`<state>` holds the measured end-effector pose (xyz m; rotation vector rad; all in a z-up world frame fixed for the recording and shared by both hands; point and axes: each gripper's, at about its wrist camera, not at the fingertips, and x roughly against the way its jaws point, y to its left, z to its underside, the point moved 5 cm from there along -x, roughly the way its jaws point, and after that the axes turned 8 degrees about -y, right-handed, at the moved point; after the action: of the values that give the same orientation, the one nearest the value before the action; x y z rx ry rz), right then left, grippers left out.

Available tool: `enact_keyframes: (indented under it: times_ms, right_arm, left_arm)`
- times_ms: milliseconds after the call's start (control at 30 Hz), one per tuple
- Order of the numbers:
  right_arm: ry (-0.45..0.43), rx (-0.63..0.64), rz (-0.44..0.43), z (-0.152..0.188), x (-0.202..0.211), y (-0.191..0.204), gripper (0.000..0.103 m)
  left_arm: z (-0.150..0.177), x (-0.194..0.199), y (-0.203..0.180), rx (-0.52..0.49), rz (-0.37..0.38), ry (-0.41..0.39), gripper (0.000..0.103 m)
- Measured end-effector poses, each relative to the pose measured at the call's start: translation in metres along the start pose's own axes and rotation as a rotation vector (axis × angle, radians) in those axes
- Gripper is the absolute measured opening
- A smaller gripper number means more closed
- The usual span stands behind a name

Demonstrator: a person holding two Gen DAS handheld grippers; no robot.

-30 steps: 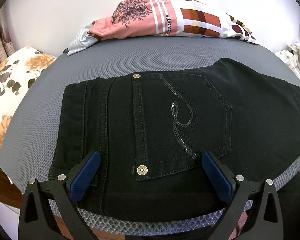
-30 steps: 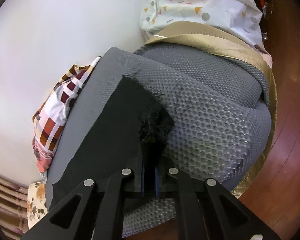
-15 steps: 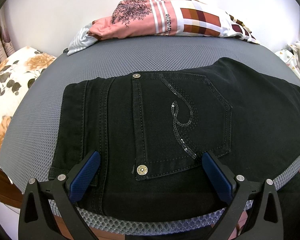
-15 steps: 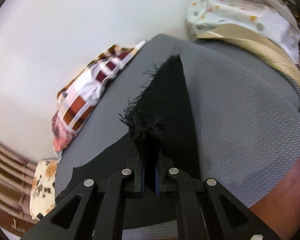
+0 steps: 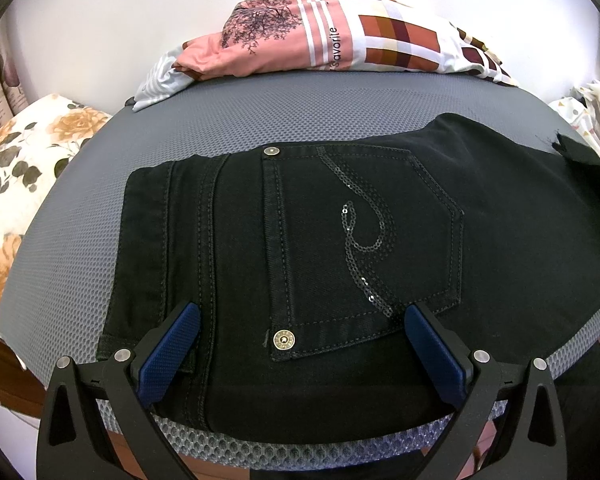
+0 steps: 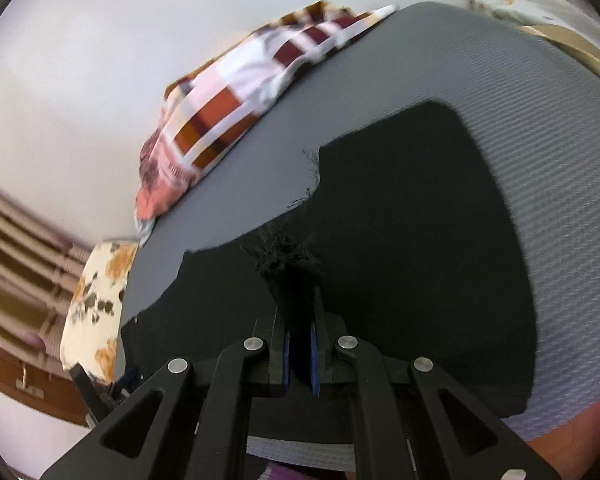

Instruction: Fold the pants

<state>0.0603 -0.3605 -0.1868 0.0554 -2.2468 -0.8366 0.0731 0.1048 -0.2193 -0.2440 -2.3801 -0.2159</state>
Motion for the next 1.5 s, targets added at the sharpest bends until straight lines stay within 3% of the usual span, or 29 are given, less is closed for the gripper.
enact_keyframes:
  times_ms: [367, 667, 933, 1500]
  right_arm:
    - [0.107, 0.066, -0.051, 0.043, -0.04, 0.048, 0.007]
    - [0.146, 0.095, -0.092, 0.064, -0.052, 0.069, 0.008]
    - [0.201, 0.209, -0.113, 0.097, -0.068, 0.102, 0.008]
    - [0.231, 0.331, -0.122, 0.117, -0.078, 0.126, 0.01]
  left_arm:
    - [0.0, 0.0, -0.001, -0.001, -0.001, 0.0, 0.103]
    - [0.0, 0.0, -0.001, -0.003, -0.001, 0.0, 0.103]
    - [0.0, 0.0, -0.001, -0.007, 0.0, 0.0, 0.103]
    - [0.001, 0.0, -0.001, -0.01, 0.0, -0.002, 0.103]
